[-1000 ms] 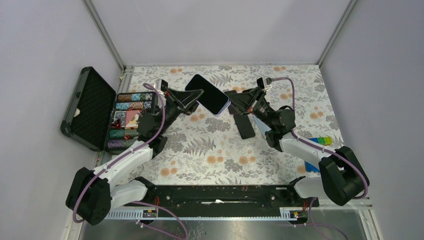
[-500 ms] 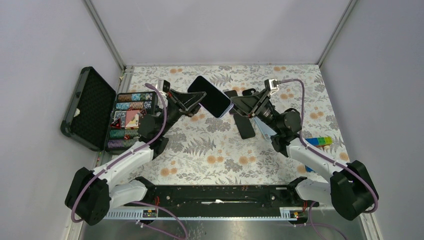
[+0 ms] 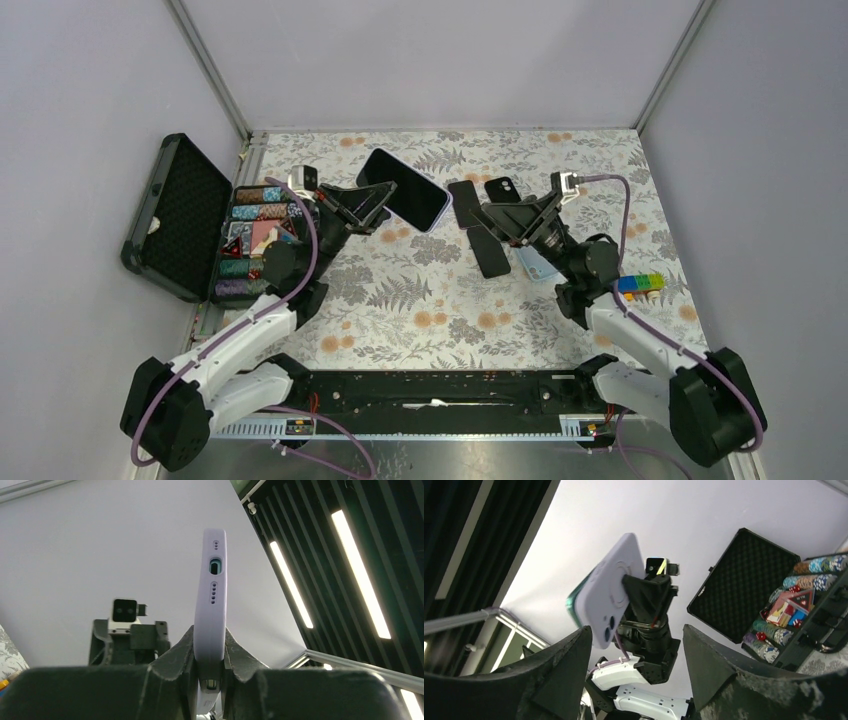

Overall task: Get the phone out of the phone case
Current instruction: Remove the phone case from the phone.

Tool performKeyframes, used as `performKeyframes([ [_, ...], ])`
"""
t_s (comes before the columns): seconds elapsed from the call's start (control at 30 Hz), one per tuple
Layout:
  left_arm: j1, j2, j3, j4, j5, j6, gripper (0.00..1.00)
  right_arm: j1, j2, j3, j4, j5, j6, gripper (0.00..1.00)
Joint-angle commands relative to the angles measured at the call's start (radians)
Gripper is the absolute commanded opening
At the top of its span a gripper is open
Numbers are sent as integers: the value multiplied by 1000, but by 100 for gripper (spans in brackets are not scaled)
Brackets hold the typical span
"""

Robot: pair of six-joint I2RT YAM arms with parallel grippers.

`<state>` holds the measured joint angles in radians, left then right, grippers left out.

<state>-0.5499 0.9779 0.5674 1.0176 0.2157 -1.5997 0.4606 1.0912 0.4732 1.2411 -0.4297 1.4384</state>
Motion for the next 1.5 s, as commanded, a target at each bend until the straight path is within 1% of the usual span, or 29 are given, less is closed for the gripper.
performKeyframes([
  [0.0,1,4,22,122,-35,5,0,-4,-97,14,-59,-47,-139,76],
  [0.13,1,22,27,134,-29,-10,0,8,-149,25,-125,-93,-240,83],
  [0.2,1,34,31,142,-24,-18,0,26,-164,46,-195,-101,-294,87],
  [0.3,-1,53,39,151,-9,-35,0,77,-176,83,-301,-73,-387,87],
  [0.43,-2,72,39,164,-2,-53,0,136,-162,124,-365,-35,-456,86],
  [0.5,-2,79,38,164,0,-57,0,147,-148,135,-352,-30,-461,85],
  [0.6,-5,91,38,176,6,-72,0,154,-119,125,-238,-31,-424,85],
  [0.8,-12,112,34,189,1,-98,0,156,-67,145,-216,-20,-390,85],
  [0.97,-15,123,28,197,-1,-107,0,154,-76,134,-150,-1,-378,85],
  [1.2,-16,133,24,225,7,-128,0,155,-75,148,-185,18,-385,85],
  [1.47,-19,142,1,233,-8,-149,0,154,-53,165,-200,21,-386,82],
])
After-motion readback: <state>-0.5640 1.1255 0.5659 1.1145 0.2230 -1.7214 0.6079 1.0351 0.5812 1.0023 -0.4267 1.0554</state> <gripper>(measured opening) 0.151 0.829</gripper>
